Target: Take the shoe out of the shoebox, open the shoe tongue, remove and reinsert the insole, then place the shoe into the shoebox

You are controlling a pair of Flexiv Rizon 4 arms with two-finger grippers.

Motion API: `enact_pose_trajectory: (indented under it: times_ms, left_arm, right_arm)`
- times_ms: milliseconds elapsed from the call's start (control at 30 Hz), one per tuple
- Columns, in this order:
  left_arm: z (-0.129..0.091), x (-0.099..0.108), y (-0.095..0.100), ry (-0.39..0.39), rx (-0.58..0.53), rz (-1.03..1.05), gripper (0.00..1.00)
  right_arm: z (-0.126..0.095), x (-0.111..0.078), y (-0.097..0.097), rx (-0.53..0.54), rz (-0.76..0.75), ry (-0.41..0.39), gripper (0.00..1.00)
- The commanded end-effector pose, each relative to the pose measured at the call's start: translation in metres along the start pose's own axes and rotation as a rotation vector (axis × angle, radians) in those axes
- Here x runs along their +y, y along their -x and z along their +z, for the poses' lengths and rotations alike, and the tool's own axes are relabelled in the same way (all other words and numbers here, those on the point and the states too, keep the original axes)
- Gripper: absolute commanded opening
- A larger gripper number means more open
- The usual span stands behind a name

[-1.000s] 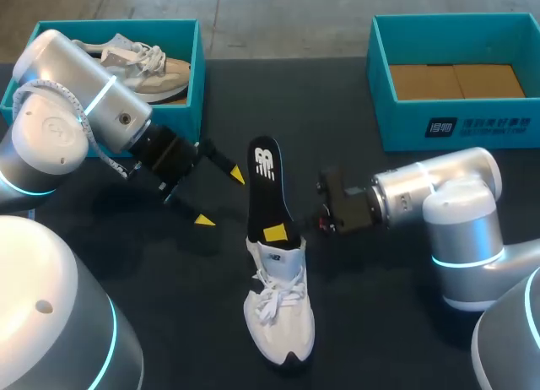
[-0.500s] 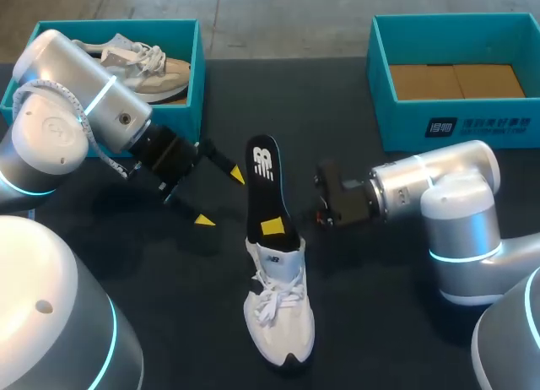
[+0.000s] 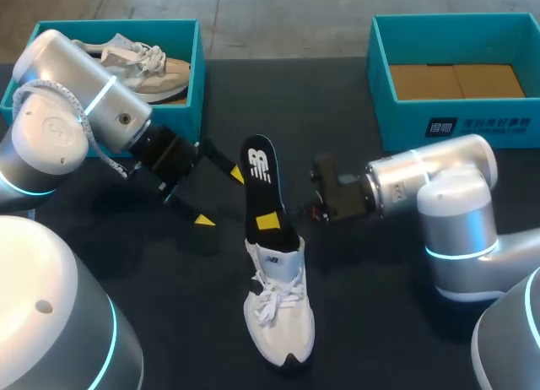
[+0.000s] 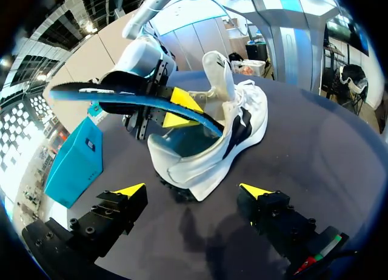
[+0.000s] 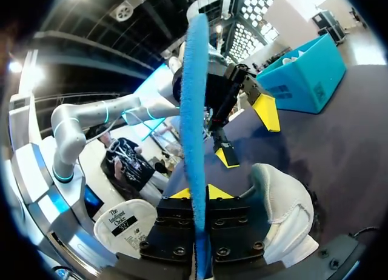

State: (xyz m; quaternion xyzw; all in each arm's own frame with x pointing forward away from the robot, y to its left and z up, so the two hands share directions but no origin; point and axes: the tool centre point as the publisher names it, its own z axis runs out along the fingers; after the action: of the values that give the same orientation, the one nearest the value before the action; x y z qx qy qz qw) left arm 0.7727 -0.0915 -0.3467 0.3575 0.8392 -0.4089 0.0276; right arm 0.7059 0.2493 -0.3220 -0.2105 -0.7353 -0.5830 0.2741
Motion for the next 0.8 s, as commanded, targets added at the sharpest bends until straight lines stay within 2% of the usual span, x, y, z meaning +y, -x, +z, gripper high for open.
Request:
enact_pose_trajectory:
  times_ms: [33, 800]
  left_arm:
    - [0.0, 0.0, 0.0, 0.003, 0.002, 0.0, 1.0]
    - [0.0, 0.0, 0.0, 0.003, 0.002, 0.0, 1.0]
  right_arm:
    - [0.004, 0.002, 0.005, 0.004, 0.006, -0.013, 0.0]
    - [-0.001, -0.015, 0.004, -0.005, 0.059, -0.028, 0.0]
